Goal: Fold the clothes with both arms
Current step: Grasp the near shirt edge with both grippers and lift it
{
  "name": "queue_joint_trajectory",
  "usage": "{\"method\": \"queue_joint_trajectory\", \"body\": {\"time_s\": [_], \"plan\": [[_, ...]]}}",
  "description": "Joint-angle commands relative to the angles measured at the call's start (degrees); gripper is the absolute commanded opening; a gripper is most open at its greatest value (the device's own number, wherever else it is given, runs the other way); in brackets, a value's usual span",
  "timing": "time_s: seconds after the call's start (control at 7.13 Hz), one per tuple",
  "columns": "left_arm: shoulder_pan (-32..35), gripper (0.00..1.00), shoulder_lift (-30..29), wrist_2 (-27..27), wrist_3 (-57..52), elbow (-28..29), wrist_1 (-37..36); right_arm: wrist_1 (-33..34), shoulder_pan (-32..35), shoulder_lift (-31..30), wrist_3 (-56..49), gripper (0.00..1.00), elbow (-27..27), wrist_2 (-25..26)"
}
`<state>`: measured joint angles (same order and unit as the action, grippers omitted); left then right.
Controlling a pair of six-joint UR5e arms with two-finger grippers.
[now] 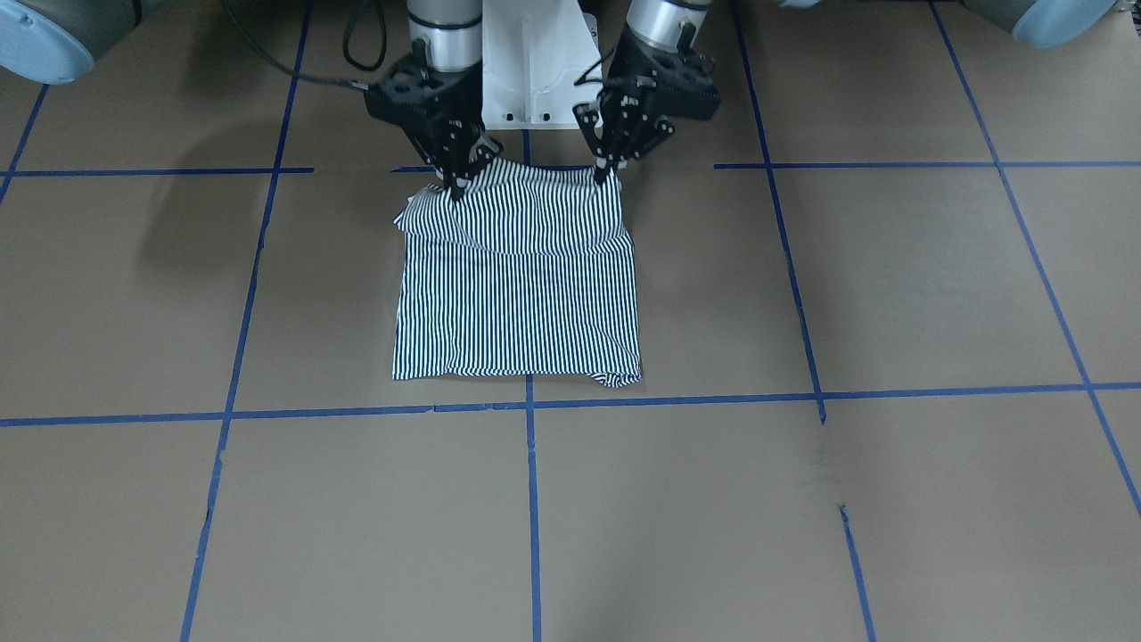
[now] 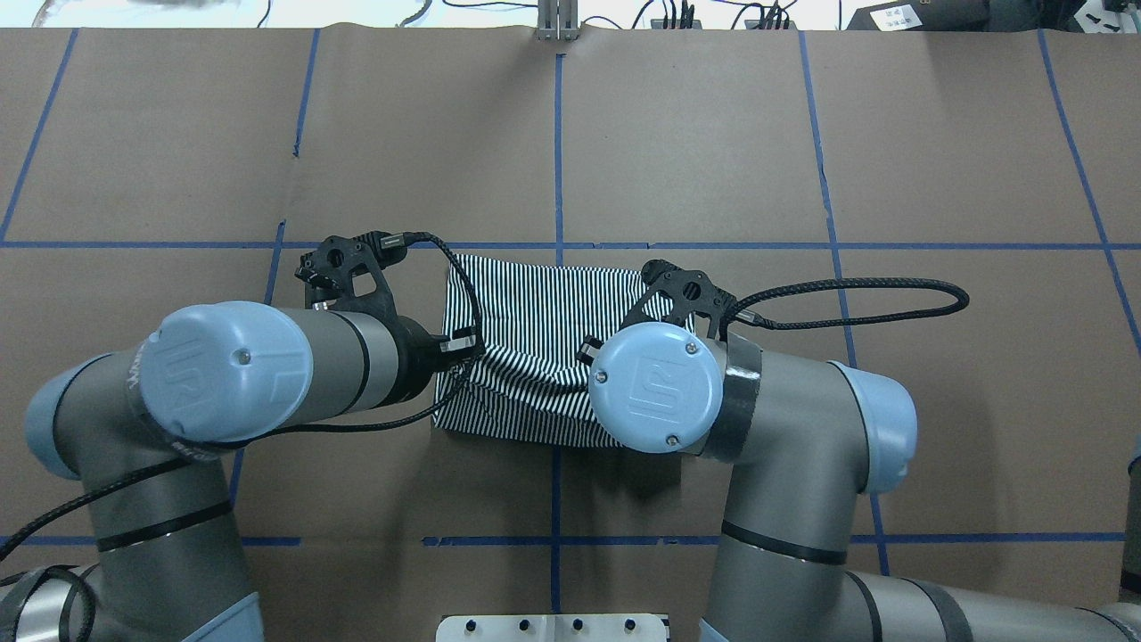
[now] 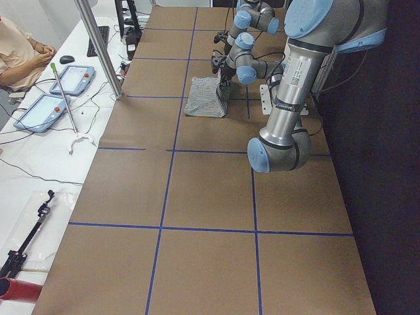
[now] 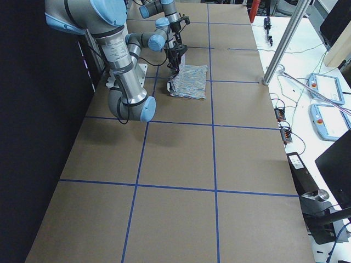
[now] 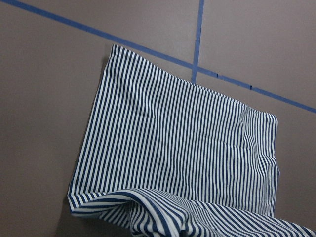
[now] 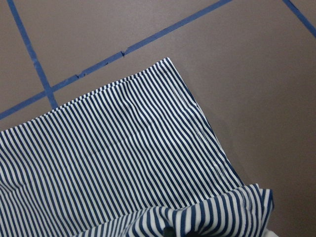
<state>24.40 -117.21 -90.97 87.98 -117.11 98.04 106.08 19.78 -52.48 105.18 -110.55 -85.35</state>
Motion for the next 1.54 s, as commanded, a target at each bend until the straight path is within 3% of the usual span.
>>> {"method": "queue_joint_trajectory", "body": {"time_s": [0.0, 0.42, 0.84, 0.98, 1.12, 1.4], "plan": [[2.92, 0.0, -3.18, 0.0, -1.76, 6.86, 1.52, -6.74, 2.97, 2.98, -2.33, 0.0, 9.87, 0.0], [5.21, 0.0, -4.94, 0.18, -2.89, 19.24, 11.36, -13.09, 5.88, 5.18, -5.5, 0.0, 18.85, 0.0], [5.48, 0.0, -5.57, 0.18, -3.78, 25.94, 16.89, -17.12, 7.11, 7.22, -8.83, 0.0, 25.19, 0.0], [5.57, 0.06, -5.57, 0.18, -5.26, 26.57, 18.31, -17.57, 7.64, 7.22, -10.5, 0.0, 25.55, 0.0], [5.66, 0.99, -5.4, 0.18, -8.67, 26.58, 18.41, -17.84, 7.91, 7.13, -14.96, 0.99, 25.82, 0.0], [8.88, 1.0, -4.96, -3.04, -15.08, 24.22, 18.33, -17.66, 9.48, 7.74, -20.16, 1.0, 24.95, -2.79]]}}
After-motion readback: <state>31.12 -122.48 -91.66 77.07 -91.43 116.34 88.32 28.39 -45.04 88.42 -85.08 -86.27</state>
